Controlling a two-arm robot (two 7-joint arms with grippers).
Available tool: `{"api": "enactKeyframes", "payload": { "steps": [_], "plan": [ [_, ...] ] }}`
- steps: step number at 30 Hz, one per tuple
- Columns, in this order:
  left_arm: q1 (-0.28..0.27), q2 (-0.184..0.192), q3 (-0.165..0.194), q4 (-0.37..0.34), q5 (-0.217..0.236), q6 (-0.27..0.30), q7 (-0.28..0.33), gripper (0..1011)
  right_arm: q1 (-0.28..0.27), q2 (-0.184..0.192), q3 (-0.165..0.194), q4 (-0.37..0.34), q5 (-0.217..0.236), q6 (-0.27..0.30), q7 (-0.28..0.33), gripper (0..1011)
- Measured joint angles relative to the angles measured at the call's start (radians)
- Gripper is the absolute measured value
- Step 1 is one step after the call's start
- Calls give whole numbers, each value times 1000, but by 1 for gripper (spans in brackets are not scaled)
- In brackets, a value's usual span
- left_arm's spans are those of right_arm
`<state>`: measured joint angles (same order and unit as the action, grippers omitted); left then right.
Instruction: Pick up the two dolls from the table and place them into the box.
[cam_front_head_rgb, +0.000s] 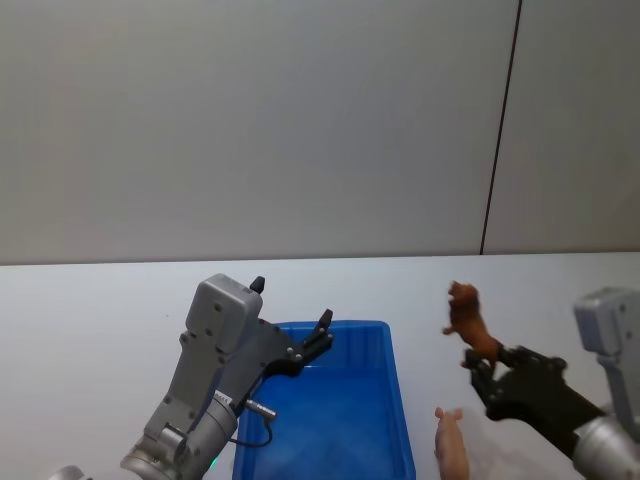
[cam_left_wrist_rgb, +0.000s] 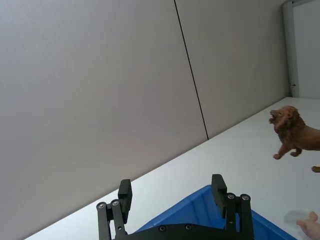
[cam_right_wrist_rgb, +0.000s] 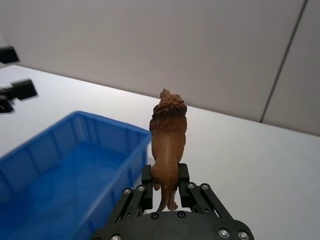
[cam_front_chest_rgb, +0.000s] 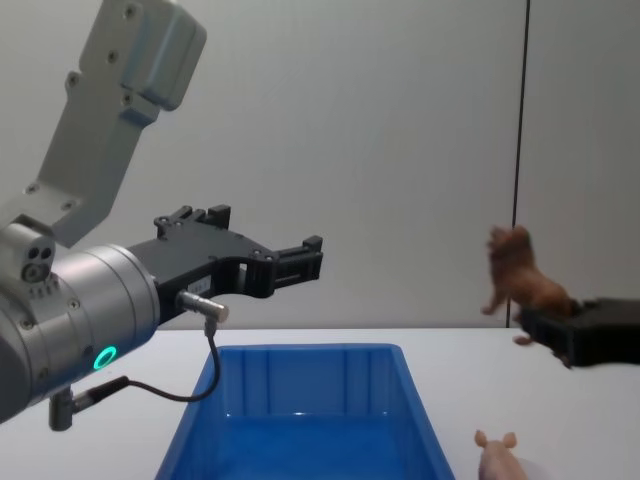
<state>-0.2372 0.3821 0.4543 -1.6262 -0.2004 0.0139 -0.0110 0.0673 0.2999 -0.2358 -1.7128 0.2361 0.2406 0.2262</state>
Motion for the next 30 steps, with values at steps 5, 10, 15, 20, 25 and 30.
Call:
{"api": "enactKeyframes", "payload": {
  "steps": [5,10,15,20,25,30],
  "plan": [
    [0,0,0,0,0,0,0,1003,34,-24,-15,8,-9,17,47,278],
    [0,0,0,0,0,0,0,1003,77,-60,-40,32,-20,50,102,276],
    [0,0,0,0,0,0,0,1003,111,-94,-62,64,-26,87,140,294],
    [0,0,0,0,0,0,0,1003,139,-122,-81,100,-30,113,166,451],
    [0,0,0,0,0,0,0,1003,159,-142,-94,129,-32,125,180,617],
    [0,0,0,0,0,0,0,1003,165,-146,-97,140,-32,124,181,767]
  ]
}}
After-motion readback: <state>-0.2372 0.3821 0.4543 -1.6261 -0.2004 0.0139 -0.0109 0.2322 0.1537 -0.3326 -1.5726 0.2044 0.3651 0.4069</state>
